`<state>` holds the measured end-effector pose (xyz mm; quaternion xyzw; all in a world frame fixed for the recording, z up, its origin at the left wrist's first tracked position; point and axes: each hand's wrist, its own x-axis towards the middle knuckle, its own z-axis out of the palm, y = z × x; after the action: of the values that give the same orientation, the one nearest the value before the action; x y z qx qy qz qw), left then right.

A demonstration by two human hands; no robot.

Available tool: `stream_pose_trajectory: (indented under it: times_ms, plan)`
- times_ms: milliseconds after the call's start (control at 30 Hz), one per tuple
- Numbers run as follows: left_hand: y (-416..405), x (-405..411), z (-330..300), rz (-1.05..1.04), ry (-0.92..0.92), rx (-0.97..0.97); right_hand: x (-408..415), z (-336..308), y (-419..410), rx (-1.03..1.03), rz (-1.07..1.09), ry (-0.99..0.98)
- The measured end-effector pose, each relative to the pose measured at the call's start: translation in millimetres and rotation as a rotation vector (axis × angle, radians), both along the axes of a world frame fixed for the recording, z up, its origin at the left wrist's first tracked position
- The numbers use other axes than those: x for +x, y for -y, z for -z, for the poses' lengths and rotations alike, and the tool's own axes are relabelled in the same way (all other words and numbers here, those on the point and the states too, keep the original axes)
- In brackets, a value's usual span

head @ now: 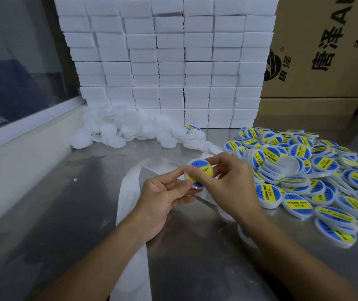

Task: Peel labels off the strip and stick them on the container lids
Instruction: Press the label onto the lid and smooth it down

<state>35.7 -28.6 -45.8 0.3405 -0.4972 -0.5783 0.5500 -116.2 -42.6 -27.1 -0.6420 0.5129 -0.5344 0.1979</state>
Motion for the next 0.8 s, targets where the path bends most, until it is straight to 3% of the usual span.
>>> stream_pose_trajectory:
  times_ms: [133, 400, 533, 700, 800]
  plan:
    - [2.5, -2.3, 3.8, -0.044, 0.052, -0.005, -5.5, -3.7, 0.5, 0.041, -0.075, 0.083]
    - [7.1, 2.9, -1.0, -0.148, -0.127, 0.124, -1.2, -0.4, 1.4, 0.097, -0.29, 0.02]
    - [6.8, 3.6, -1.1, -0.154, -0.126, 0.144, -4.5, -5.9, 0.6, 0.13, -0.372, 0.129]
    - [3.4, -6.9, -0.4, -0.205, 0.113, 0.01, -15.6, -9.1, 5.4, 0.046, -0.23, 0.095]
    - [5.6, -4.6, -5.9, -0.529, 0.443, -0.271, -25.6, -10.8, 11.8, 0.019, -0.073, 0.13]
